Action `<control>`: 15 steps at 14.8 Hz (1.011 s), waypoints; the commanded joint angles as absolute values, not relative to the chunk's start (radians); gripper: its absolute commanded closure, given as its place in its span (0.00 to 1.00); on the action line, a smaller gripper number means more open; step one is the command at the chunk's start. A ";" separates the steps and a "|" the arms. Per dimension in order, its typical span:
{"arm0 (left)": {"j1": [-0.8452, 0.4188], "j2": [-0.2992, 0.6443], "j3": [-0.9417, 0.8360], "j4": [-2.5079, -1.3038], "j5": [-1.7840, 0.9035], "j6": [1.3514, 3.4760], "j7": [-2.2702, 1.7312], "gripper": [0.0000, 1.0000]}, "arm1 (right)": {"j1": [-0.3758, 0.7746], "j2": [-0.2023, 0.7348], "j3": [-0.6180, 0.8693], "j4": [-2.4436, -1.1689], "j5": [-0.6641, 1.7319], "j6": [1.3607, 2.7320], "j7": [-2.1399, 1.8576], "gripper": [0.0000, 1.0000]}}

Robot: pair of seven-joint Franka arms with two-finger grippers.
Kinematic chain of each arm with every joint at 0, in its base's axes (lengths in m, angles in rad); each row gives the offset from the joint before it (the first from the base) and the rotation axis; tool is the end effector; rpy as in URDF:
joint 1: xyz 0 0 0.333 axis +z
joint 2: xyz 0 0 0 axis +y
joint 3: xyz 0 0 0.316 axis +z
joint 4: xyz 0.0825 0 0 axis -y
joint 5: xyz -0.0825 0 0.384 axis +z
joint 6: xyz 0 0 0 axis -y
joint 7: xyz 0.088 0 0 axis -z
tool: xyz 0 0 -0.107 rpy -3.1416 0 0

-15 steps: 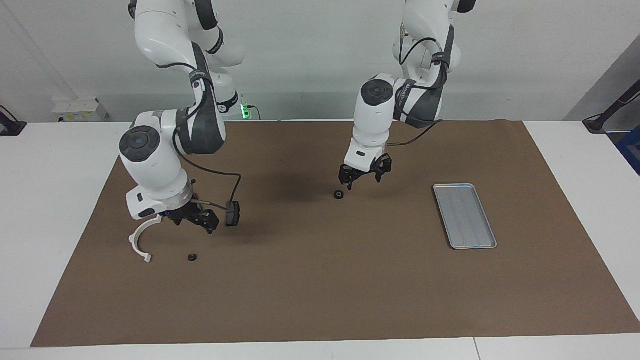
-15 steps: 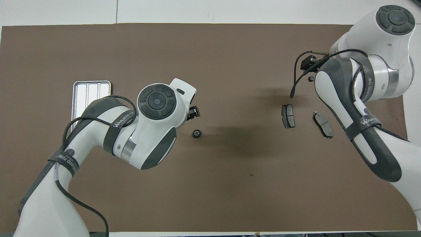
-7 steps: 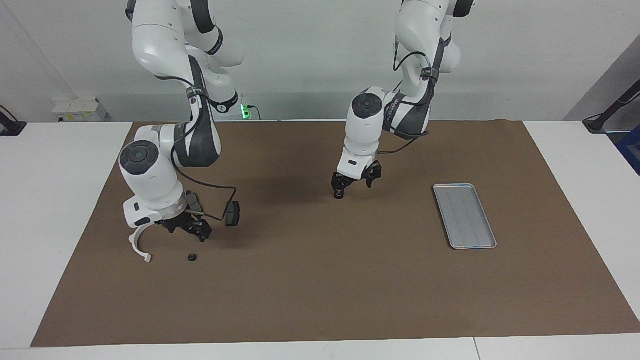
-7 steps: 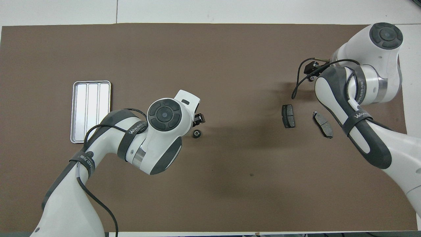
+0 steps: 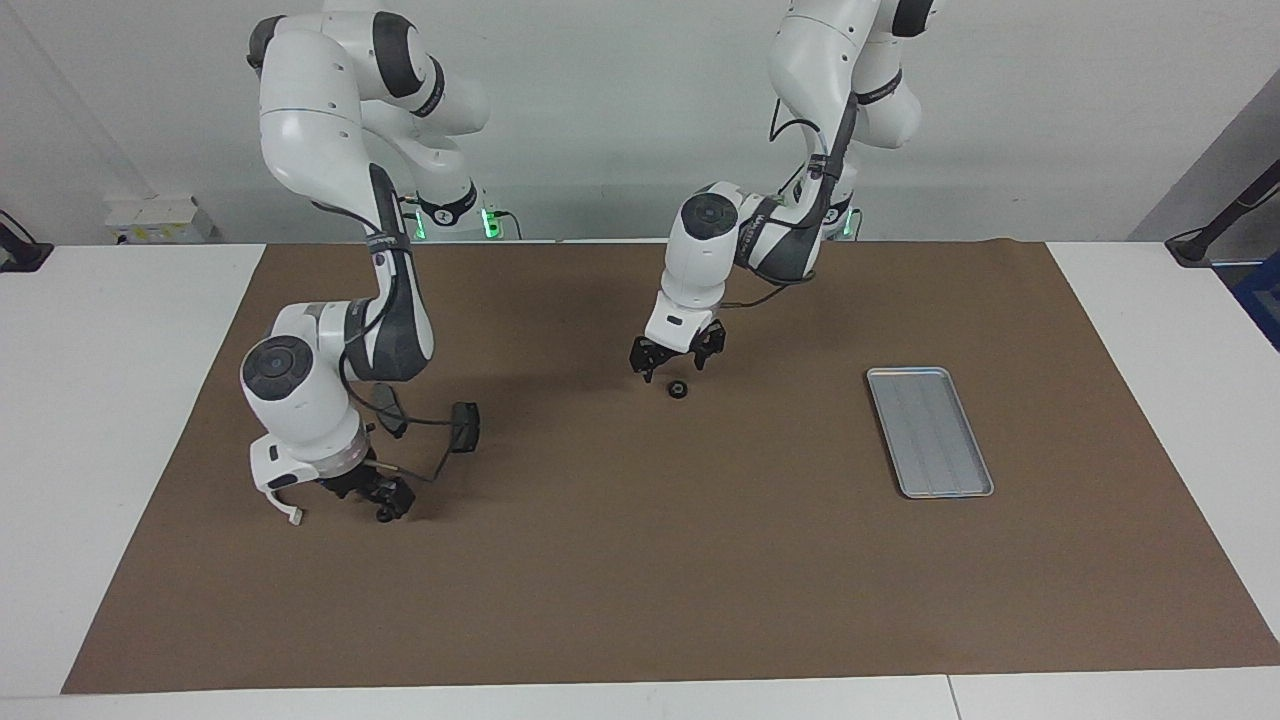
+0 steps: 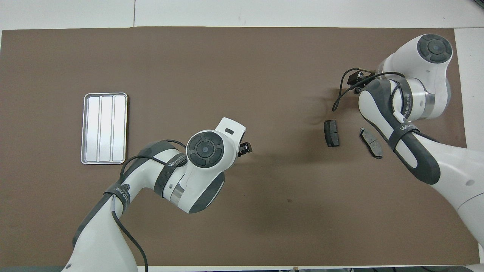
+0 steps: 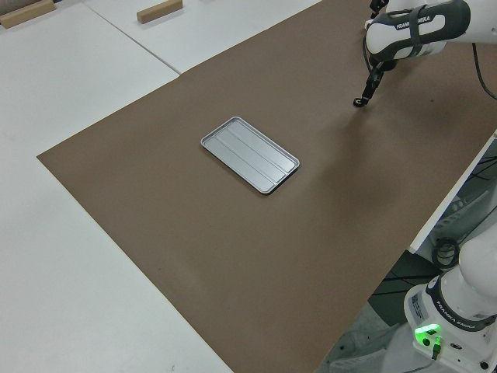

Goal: Pick bearing gear from pile to tray

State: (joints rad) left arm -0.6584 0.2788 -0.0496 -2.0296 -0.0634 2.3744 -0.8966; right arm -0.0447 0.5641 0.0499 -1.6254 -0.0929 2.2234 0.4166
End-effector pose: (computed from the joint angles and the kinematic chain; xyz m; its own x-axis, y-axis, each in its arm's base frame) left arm 0.4566 -0.3906 0.3162 0.9725 0.2327 -0.0070 0.2324 -0.9686 0.0882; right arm 0.6910 -0.0037 0.2969 0.9334 -0.3552 0.0508 -0.3570 -0.9336 0.0312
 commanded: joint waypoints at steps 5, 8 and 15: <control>-0.664 0.301 -0.026 -2.057 -0.074 2.411 -0.877 0.00 | -0.048 0.597 0.060 -1.617 -0.106 2.278 0.442 0.10; -0.664 0.304 -0.026 -2.069 -0.066 2.413 -0.877 0.07 | -0.049 0.597 0.060 -1.618 -0.106 2.278 0.442 0.29; -0.664 0.313 -0.025 -2.054 -0.066 2.401 -0.885 1.00 | -0.051 0.597 0.061 -1.621 -0.101 2.272 0.440 0.92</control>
State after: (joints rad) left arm -0.6584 0.3107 -0.0314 -2.0481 -0.0627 2.3889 -0.8899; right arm -0.0445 0.5881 0.0552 -1.6181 -0.0927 2.2622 0.4213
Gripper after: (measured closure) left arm 0.379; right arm 0.639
